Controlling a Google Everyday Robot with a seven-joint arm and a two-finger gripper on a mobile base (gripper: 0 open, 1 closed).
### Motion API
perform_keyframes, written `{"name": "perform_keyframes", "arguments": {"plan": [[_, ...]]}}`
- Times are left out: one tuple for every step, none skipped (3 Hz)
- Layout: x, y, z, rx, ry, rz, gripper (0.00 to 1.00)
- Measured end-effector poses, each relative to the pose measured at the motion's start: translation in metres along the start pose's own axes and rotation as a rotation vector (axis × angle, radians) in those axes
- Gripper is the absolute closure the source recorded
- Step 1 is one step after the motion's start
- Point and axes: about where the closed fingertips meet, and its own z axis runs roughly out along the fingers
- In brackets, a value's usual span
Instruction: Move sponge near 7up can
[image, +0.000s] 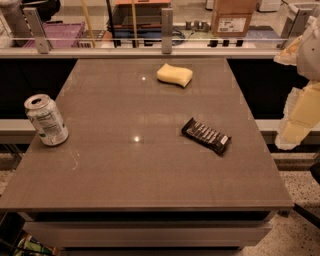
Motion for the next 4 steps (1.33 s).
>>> {"name": "perform_keyframes", "arguments": {"plan": [[0.0, 0.0, 0.0, 0.0, 0.0, 0.0, 0.0], [0.002, -0.006, 0.0, 0.023, -0.027, 0.033, 0.0], [0.009, -0.024, 0.0, 0.064, -0.072, 0.109, 0.0], [0.016, -0.047, 0.006, 0.104, -0.121, 0.184, 0.0]]}}
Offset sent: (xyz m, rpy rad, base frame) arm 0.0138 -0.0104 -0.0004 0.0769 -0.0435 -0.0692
